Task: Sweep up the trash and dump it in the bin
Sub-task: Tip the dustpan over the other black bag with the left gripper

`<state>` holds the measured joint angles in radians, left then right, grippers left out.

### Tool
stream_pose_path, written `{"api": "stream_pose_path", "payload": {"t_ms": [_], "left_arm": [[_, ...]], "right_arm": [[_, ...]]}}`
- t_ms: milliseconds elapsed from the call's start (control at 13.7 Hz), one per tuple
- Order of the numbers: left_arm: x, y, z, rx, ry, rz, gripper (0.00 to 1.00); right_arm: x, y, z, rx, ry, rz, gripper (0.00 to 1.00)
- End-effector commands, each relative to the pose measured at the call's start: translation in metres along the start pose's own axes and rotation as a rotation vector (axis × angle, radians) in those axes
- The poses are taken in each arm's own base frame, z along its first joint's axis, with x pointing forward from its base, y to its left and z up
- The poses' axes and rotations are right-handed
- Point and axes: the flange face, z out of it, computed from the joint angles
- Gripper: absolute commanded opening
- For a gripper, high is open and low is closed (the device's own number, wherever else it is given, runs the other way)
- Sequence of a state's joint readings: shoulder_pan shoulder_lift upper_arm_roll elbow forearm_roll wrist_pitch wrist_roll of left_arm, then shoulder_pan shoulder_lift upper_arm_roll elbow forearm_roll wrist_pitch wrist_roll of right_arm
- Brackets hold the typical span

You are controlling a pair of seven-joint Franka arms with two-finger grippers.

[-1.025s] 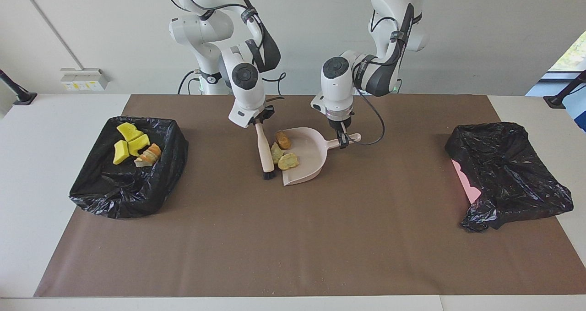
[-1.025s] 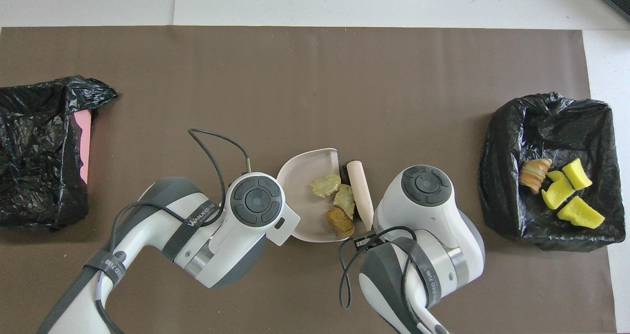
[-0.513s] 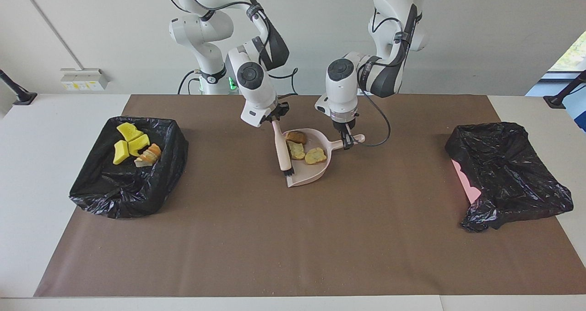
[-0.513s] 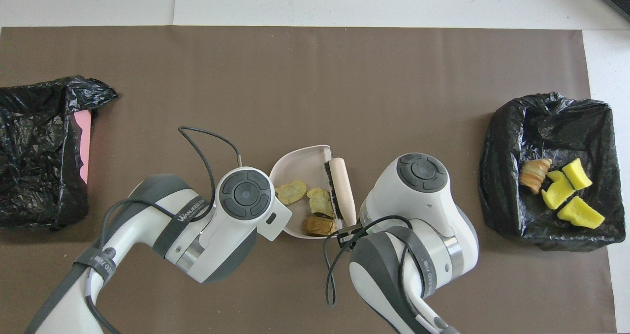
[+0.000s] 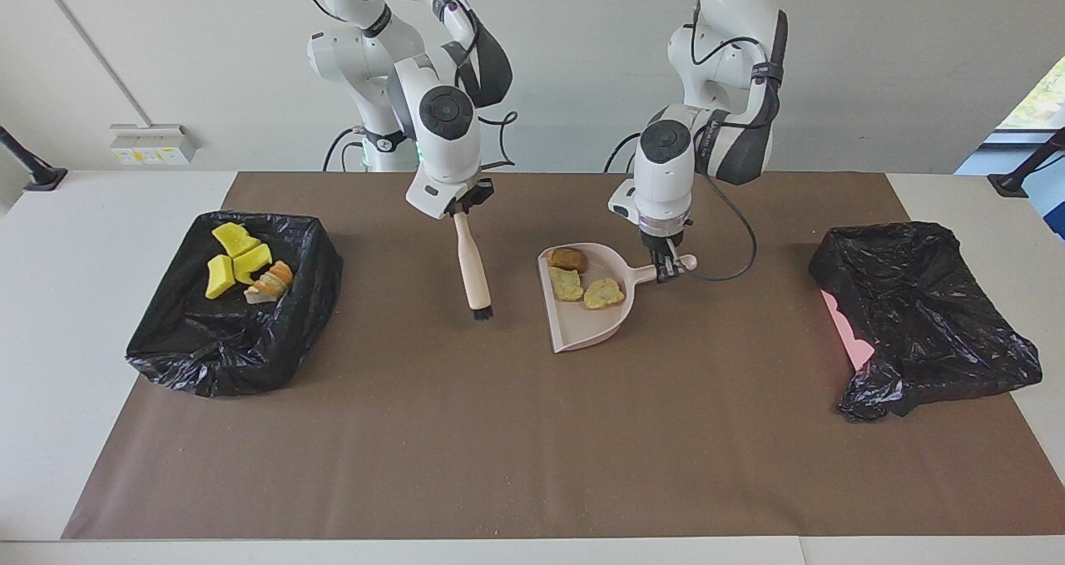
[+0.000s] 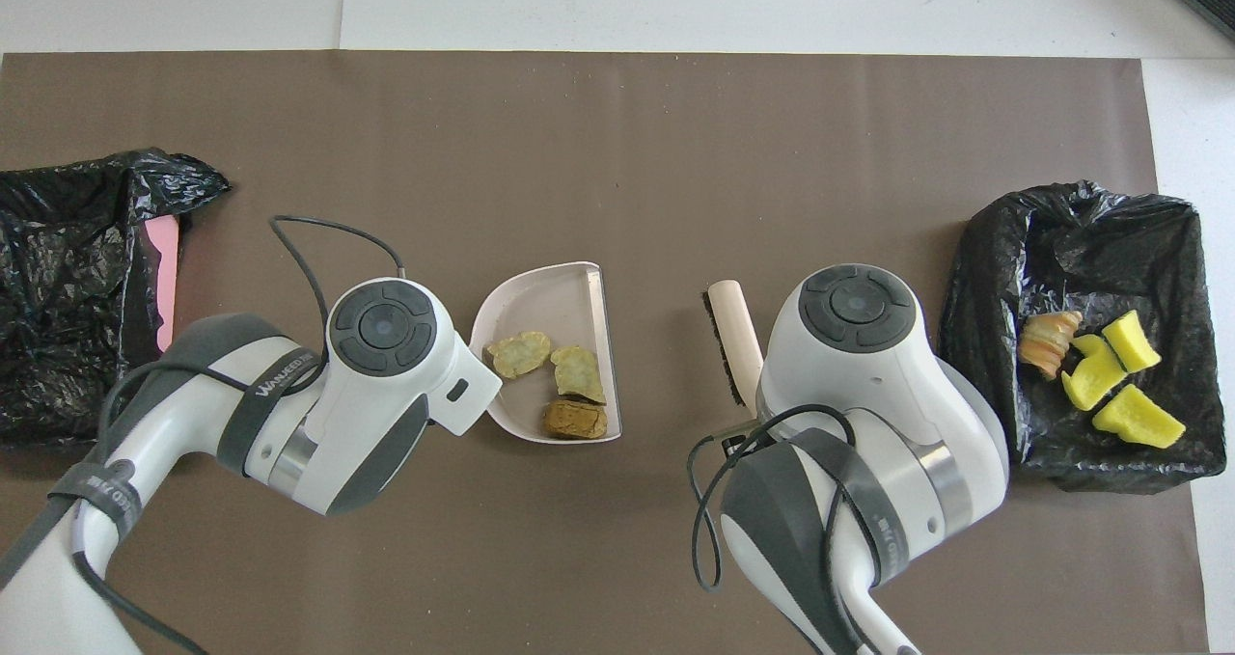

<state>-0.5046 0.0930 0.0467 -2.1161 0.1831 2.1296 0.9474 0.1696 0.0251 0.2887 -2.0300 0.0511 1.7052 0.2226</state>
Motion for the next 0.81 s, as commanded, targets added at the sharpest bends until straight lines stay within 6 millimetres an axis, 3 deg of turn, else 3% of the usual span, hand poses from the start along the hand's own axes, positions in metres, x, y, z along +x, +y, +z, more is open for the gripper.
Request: {"api": "stream_pose_path", "payload": {"t_ms": [0, 146, 220, 366, 439, 586, 732], "left_arm": [[-0.052, -0.014, -0.026, 0.033, 0.019, 0.012, 0.0], [-0.102, -0.024, -0.04, 0.028, 0.019, 0.015, 0.0], [-0.129, -0.028, -0.05, 0.022, 0.038, 0.006, 0.0], [-0.189, -0.037, -0.07, -0.013, 0.062, 0.0, 0.0], [-0.216, -0.043, -0.081, -0.027, 0.062, -0.017, 0.0], [-0.272, -0.052, -0.093, -0.026, 0.061, -0.1, 0.0], [-0.331, -0.055, -0.101, -0.015, 0.061, -0.166, 0.0]], "right_arm": [[-0.019, -0.004, -0.008, -0.046, 0.0, 0.064, 0.0], [-0.045, -0.012, -0.017, -0.06, -0.021, 0.107, 0.0], [-0.061, -0.034, -0.009, -0.07, -0.018, 0.115, 0.0], [-0.083, -0.055, 0.006, 0.044, -0.013, 0.134, 0.0], [-0.089, -0.061, 0.009, 0.085, -0.007, 0.14, 0.0], [-0.096, -0.107, 0.022, 0.115, 0.005, 0.156, 0.0], [-0.091, -0.132, 0.04, 0.13, 0.039, 0.196, 0.0]]}}
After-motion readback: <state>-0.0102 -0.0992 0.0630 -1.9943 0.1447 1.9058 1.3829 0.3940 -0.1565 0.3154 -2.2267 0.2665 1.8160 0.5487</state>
